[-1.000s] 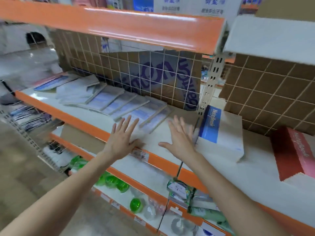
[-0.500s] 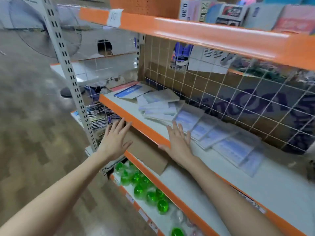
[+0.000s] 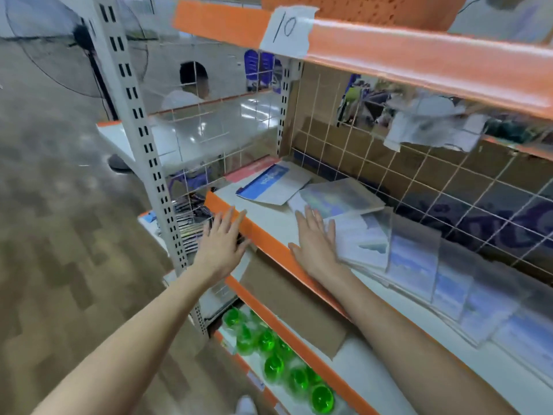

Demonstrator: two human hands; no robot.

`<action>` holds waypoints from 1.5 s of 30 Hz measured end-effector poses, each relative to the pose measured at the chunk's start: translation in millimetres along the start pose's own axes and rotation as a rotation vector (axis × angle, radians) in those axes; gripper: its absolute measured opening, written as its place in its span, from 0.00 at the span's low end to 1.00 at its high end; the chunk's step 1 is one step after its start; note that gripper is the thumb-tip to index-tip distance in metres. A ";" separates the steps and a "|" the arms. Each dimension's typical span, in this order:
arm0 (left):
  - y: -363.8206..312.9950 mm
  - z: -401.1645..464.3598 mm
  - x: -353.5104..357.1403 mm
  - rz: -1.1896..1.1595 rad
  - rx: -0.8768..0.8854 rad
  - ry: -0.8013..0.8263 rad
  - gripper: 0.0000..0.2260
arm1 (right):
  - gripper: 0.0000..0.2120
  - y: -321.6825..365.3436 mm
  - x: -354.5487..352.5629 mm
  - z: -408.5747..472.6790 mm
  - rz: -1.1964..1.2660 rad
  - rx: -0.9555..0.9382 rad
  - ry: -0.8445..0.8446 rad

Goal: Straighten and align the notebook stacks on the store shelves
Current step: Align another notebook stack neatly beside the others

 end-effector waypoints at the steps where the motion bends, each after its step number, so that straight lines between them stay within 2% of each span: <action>1: -0.8 14.3 1.7 -0.002 0.015 -0.004 0.28 | 0.33 3.1 2.4 15.2 -0.020 0.005 -0.004; 8: 2.3 99.8 14.0 0.037 0.096 0.040 0.30 | 0.34 26.5 22.1 97.6 -0.203 0.048 0.000; 15: 9.7 149.1 34.2 0.006 0.145 0.087 0.28 | 0.33 31.7 38.3 133.9 -0.306 0.100 0.022; 20: 3.0 162.6 39.6 0.055 0.279 0.129 0.28 | 0.27 31.1 44.1 139.0 -0.272 0.155 0.073; 24: 1.4 159.6 32.8 0.066 0.422 0.107 0.30 | 0.27 37.6 31.5 129.1 -0.232 0.147 -0.001; 27: 2.1 153.1 20.8 0.043 0.539 0.056 0.32 | 0.27 41.3 19.1 112.6 -0.218 0.167 -0.065; 30: -6.4 135.3 0.6 -0.009 0.636 -0.064 0.29 | 0.29 41.0 6.6 86.6 -0.176 0.225 -0.132; 32: -18.6 114.6 -25.2 -0.095 0.702 -0.201 0.28 | 0.32 39.9 -2.7 62.3 -0.161 0.267 -0.210; 34: -38.5 86.6 -54.3 -0.168 0.840 -0.416 0.26 | 0.33 36.2 -12.9 33.2 -0.158 0.320 -0.285; 36: -55.6 60.4 -71.1 -0.208 0.948 -0.518 0.23 | 0.32 31.9 -24.3 1.8 -0.172 0.371 -0.347; 41: -108.2 0.5 -86.8 -0.262 1.155 -0.533 0.24 | 0.37 17.2 -44.9 -80.2 -0.202 0.537 -0.433; 45: -161.6 -49.7 -88.6 -0.315 1.279 -0.522 0.23 | 0.32 -8.3 -55.1 -155.8 -0.256 0.674 -0.451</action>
Point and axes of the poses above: each hand's wrist, its own z-axis towards the middle knuckle, its own x-axis out of the palm, y = z × x, the point moved 8 cm from there along z, towards the middle knuckle, and after that the axes turned 6 degrees about z, right-handed, at the moved point
